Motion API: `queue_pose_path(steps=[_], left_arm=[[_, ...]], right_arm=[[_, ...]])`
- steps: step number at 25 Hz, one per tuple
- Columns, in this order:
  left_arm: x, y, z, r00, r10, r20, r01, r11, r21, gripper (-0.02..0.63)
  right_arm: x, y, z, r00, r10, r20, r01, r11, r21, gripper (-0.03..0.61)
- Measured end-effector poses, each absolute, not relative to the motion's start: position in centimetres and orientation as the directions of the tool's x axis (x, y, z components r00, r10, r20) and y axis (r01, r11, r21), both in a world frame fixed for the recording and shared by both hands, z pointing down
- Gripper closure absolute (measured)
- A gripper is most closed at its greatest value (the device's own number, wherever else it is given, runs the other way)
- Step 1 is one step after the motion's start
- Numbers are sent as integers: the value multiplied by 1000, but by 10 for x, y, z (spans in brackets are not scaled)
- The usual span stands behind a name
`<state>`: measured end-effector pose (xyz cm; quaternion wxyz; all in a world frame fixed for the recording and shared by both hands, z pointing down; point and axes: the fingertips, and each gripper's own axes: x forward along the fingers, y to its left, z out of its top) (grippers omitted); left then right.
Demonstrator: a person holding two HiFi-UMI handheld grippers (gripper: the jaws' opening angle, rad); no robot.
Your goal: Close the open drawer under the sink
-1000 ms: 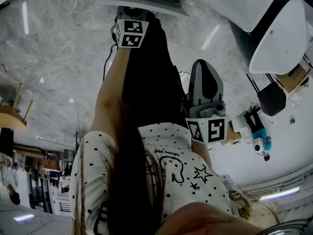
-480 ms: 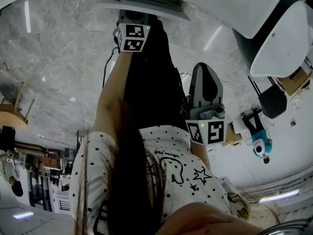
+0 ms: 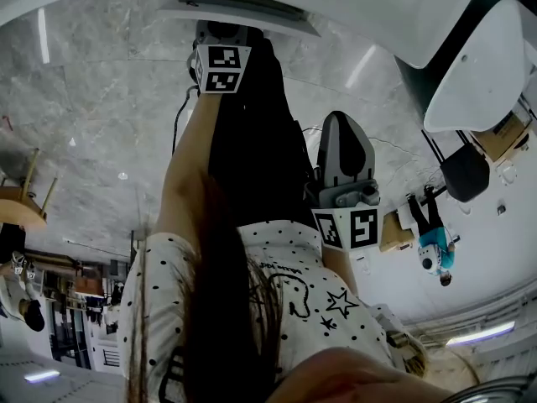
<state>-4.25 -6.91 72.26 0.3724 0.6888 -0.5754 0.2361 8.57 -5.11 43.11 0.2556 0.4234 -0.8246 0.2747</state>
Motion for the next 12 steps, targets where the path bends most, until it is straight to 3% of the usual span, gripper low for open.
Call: queue_pose_path(steps=[12], left_arm=[[-44, -76, 719, 220, -626, 748, -969, -50, 243, 477]], right_arm=[[84, -48, 432, -519, -549, 655, -835, 490, -251, 566]])
